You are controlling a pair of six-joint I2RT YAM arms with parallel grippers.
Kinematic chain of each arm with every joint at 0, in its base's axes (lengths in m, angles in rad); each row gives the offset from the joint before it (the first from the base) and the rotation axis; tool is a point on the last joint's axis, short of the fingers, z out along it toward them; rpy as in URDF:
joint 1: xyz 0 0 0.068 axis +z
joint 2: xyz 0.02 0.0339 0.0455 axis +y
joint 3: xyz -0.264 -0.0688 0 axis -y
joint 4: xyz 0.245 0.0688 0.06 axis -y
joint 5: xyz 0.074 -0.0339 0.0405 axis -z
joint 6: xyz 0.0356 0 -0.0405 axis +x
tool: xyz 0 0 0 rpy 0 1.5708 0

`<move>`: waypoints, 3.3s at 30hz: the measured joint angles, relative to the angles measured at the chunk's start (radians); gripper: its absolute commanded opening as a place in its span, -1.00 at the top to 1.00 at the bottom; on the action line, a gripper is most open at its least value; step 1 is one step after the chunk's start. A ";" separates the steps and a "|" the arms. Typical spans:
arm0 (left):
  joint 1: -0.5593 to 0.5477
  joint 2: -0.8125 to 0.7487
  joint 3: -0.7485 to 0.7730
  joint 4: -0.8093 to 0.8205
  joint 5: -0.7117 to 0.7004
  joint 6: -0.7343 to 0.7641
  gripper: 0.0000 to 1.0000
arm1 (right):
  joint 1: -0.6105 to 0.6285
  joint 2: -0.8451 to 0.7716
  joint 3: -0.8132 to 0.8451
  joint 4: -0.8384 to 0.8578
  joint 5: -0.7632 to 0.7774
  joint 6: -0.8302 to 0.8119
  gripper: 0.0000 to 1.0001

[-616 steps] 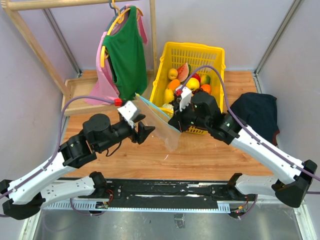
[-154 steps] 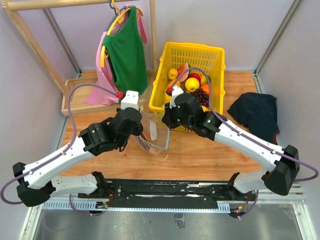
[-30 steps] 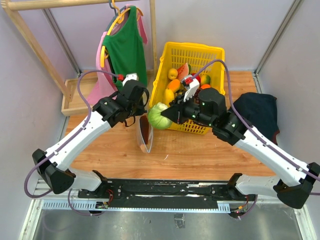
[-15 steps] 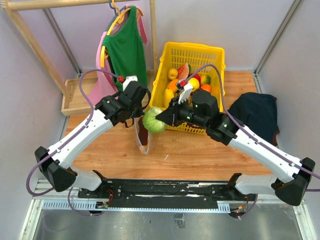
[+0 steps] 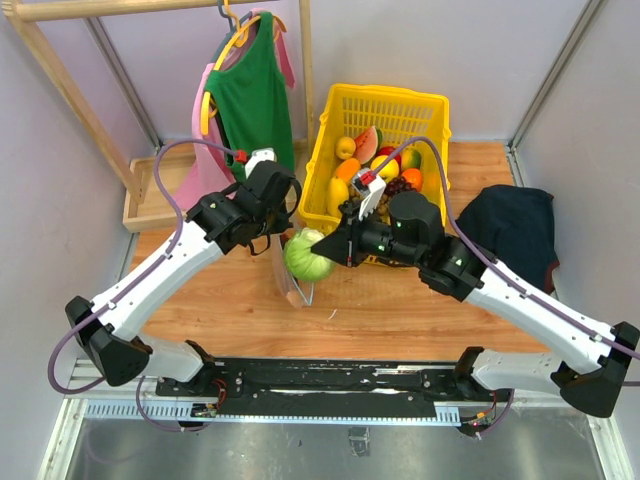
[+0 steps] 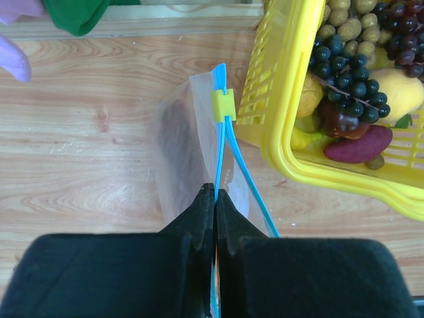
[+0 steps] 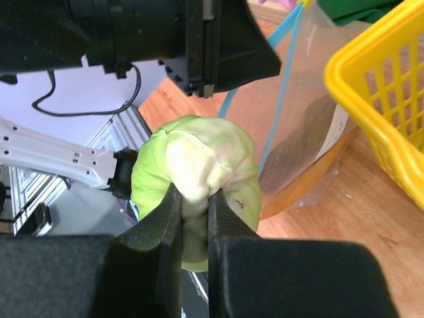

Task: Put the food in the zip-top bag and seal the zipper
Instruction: Place the fake vegetable in the zipper food storage bag, then pick up the fake fruit from the bin.

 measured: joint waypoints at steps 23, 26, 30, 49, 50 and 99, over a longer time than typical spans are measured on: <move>-0.050 -0.045 0.010 -0.013 0.028 0.005 0.99 | 0.035 0.016 -0.028 -0.079 0.232 -0.011 0.99; -0.056 -0.046 0.010 -0.013 0.037 0.012 0.99 | 0.035 0.035 -0.028 -0.081 0.238 -0.019 0.99; -0.068 -0.045 0.010 -0.014 0.046 0.011 0.99 | 0.035 0.055 -0.028 -0.081 0.238 -0.032 0.99; -0.101 -0.013 0.008 -0.009 0.075 -0.014 0.99 | 0.090 0.187 -0.028 -0.009 0.358 -0.077 0.46; -0.101 -0.014 0.006 -0.006 0.076 -0.015 0.99 | 0.090 0.192 -0.029 -0.005 0.360 -0.079 0.34; -0.102 -0.121 -0.101 0.004 0.008 -0.014 0.99 | 0.090 0.106 0.010 -0.271 0.347 -0.122 0.99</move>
